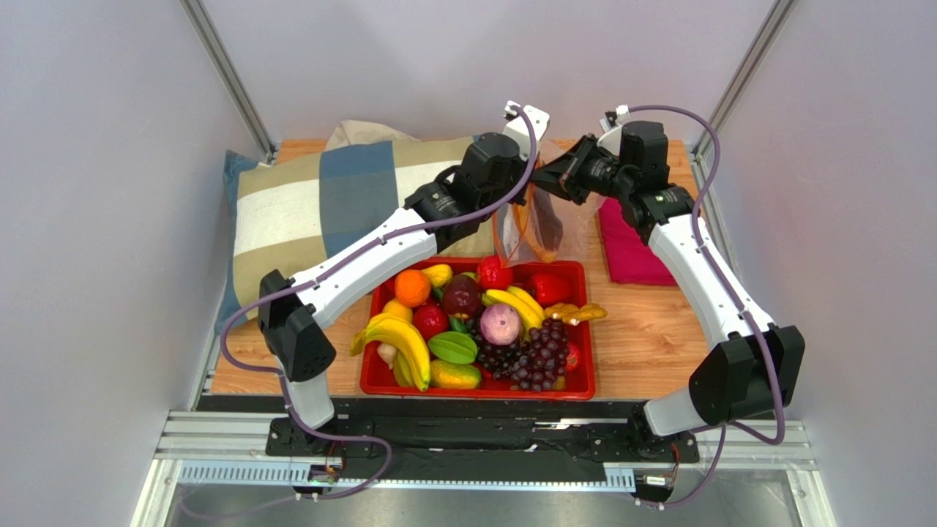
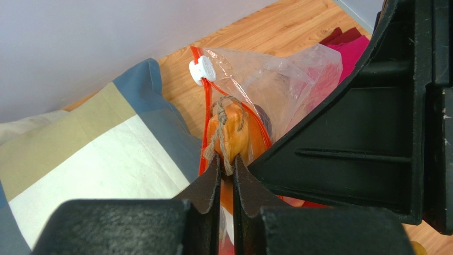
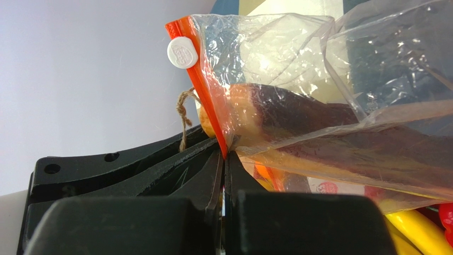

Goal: Place the food in the zip-top bag and seal the zipper
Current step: Place the fake food in the zipper food storage bag.

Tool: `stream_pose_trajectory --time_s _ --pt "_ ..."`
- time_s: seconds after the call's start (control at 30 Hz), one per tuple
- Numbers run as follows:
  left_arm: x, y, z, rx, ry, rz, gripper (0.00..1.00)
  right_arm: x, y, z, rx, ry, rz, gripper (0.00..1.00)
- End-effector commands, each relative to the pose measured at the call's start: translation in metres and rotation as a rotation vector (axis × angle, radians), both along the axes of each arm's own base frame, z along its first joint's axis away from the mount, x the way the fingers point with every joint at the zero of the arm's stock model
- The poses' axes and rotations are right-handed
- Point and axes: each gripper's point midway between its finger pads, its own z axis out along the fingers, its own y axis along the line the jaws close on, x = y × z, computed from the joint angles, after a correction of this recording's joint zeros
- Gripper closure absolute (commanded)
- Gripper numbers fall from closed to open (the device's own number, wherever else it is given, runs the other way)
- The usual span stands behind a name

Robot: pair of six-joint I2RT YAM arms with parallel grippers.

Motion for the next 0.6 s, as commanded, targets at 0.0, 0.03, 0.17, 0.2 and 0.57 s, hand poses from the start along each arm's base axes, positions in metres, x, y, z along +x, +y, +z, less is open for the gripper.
stream_pose_trajectory --time_s 0.0,0.03,0.17,0.2,0.57 --pt "-0.018 -0.014 0.012 -0.06 0.049 -0.09 0.88 -0.008 0.007 0.046 0.062 -0.139 0.051 1.0" --pt "-0.019 -0.011 0.016 -0.063 0.048 -0.096 0.74 -0.007 0.006 0.05 0.067 -0.144 0.05 1.0" --pt "-0.037 0.01 0.044 -0.086 0.031 -0.137 0.43 0.001 -0.001 0.052 0.082 -0.131 0.033 1.0" --pt "-0.042 0.012 0.047 -0.09 0.033 -0.16 0.35 0.003 -0.004 0.053 0.085 -0.131 0.023 1.0" --pt "-0.046 0.07 0.06 -0.103 0.069 -0.14 0.31 0.005 -0.005 0.058 0.123 -0.116 0.041 1.0"
